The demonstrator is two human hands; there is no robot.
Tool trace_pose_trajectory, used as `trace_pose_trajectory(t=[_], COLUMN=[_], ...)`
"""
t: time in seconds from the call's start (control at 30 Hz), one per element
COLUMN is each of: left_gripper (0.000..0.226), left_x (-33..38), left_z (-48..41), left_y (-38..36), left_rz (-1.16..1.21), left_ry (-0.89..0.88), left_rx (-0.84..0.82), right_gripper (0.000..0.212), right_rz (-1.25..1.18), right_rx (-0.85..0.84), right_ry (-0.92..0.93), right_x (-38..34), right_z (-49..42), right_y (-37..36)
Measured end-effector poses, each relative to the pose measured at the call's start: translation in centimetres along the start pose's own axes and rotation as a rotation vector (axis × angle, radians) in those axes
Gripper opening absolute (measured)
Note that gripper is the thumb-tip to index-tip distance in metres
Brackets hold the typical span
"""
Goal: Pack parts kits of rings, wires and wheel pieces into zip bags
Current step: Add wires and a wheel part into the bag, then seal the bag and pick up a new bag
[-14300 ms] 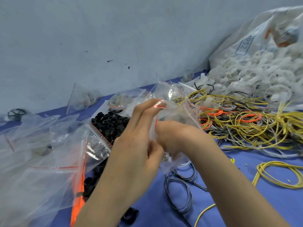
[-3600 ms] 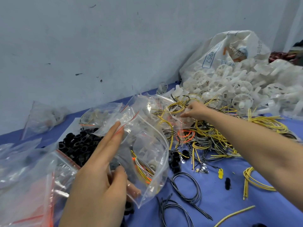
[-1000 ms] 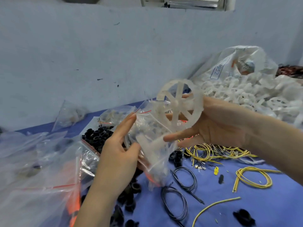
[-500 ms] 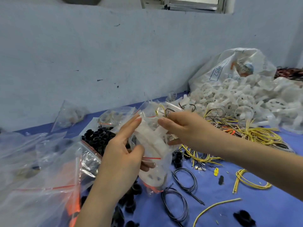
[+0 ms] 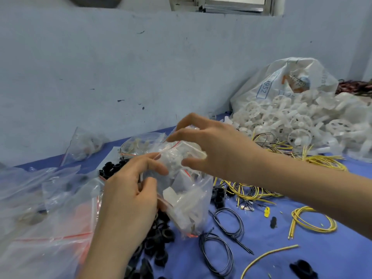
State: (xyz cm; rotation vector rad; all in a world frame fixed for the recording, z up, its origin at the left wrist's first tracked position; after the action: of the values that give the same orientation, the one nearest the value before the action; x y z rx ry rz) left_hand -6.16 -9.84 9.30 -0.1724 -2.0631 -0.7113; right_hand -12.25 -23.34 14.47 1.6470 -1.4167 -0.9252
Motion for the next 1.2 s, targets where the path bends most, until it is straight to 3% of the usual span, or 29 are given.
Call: trace_pose_trajectory(t=[0.1, 0.2, 0.3, 0.4, 0.57, 0.63, 0.8, 0.97, 1.2], left_gripper=[0.011, 0.049, 0.053, 0.037, 0.007, 0.01, 0.031, 0.047, 0.073], left_x=[1.3, 2.0, 2.6, 2.4, 1.5, 0.9, -0.4, -0.7, -1.0], left_z=[0.5, 1.1, 1.7, 1.6, 0.6, 0.4, 0.0, -0.1, -0.1], left_y=[-0.9, -1.8, -2.6, -2.4, 1.3, 1.9, 1.5, 1.7, 1.9], left_rz=[-0.113, -0.226, -0.34, -0.391, -0.255, -0.234, -0.19, -0.095, -0.073], left_ry=[-0.053, -0.118, -0.146, -0.178, -0.142, -0.14, -0.12, -0.125, -0.153], left_rx=[-0.109, -0.183, -0.242, -0.243, 0.011, 0.005, -0.099, -0.105, -0.116], right_gripper=[0.021, 0.017, 0.017, 0.014, 0.014, 0.016, 0.027, 0.014, 0.018], right_rz=[0.053, 0.057, -0.066, -0.458, -1.325, -1.466, -1.211, -0.95, -0.519], right_rx=[-0.066, -0.07, -0.026, -0.006, -0.035, -0.05, -0.116, -0.073, -0.083], right_ry=[-0.037, -0.147, -0.203, -0.331, -0.544, -0.52, -0.352, -0.252, -0.18], right_x=[0.8, 2.8, 4.7, 7.0, 10.0, 10.7, 11.3, 11.0, 9.9], right_z=[-2.1, -3.5, -3.7, -2.9, -0.6, 0.1, 1.7, 2.0, 1.8], right_y=[-0.7, -0.6, -0.2, -0.3, -1.9, -1.9, -2.0, -1.5, -0.6])
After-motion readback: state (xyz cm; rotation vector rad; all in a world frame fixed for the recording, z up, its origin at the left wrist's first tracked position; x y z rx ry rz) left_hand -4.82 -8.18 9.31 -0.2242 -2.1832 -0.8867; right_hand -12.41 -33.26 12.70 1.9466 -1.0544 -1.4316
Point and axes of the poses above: each hand's wrist, its own z-axis away from the middle knuckle, its own y-axis out of the back of the hand, x = y × z, the point moved 7 cm from there along -z, towards the middle knuckle, and after that the axes turned 7 degrees about -x, right-handed, at the moved point
